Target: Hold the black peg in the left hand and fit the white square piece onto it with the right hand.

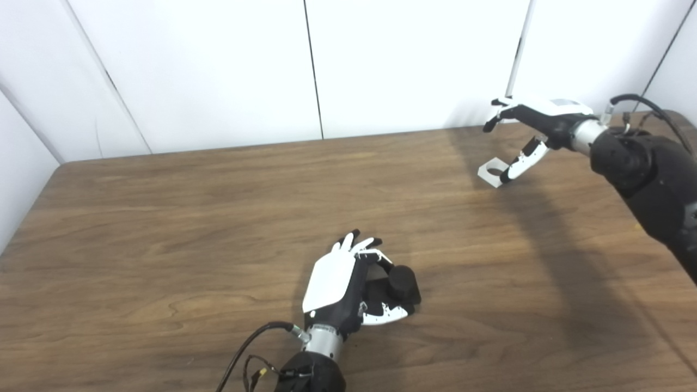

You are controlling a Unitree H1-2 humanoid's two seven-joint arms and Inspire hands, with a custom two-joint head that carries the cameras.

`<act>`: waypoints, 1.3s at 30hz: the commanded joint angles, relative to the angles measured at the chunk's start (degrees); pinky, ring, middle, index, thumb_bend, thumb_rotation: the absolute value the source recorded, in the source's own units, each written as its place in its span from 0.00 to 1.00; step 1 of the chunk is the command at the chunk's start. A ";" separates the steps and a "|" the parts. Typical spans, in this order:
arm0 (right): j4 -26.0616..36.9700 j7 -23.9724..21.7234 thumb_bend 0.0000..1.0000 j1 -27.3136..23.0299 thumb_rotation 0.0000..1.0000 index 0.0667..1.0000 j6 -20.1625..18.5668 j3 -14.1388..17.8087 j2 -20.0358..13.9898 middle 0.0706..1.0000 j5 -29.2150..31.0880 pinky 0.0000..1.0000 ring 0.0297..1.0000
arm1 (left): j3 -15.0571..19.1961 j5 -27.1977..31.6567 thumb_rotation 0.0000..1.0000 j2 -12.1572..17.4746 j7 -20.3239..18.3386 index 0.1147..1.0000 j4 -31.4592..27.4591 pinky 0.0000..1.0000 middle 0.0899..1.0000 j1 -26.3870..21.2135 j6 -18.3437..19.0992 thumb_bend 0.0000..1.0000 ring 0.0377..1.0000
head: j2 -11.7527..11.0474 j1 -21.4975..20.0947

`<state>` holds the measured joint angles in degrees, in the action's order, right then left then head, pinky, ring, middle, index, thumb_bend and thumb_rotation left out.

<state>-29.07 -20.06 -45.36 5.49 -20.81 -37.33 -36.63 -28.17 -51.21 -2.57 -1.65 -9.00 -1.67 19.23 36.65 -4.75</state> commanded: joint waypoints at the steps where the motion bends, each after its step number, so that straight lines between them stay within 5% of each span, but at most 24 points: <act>1: -1.15 0.71 0.92 -5.63 0.21 0.74 2.06 -0.04 -1.06 0.97 -1.15 1.00 1.00 | 0.08 -1.11 0.07 0.25 0.14 0.42 2.46 1.00 0.87 0.37 1.18 0.52 1.00 | 0.05 -0.10; 15: -10.79 1.88 0.88 -12.28 0.17 0.71 9.01 -8.55 -0.15 0.97 -10.09 1.00 1.00 | 0.11 -0.91 0.07 -0.05 1.00 0.42 2.62 1.00 0.87 0.57 1.45 0.52 1.00 | 0.11 0.03; 25: -13.40 7.41 0.87 -13.37 0.14 0.70 14.63 -13.02 -0.79 0.95 -17.18 1.00 1.00 | 0.15 -0.68 0.07 -0.22 1.87 0.42 3.27 1.00 0.87 0.54 0.98 0.52 1.00 | -0.16 0.03; 39: -16.05 14.49 0.89 -13.37 0.13 0.71 19.94 -14.81 -0.95 0.94 -21.59 1.00 1.00 | 0.39 -0.12 0.07 -0.62 2.89 0.42 3.96 1.00 0.87 0.55 0.80 0.52 1.00 | -0.43 -0.03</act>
<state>-45.28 -7.62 -54.62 24.34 -36.20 -36.96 -58.22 -27.80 -50.39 -3.13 0.51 -8.19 -1.62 19.23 36.21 -4.75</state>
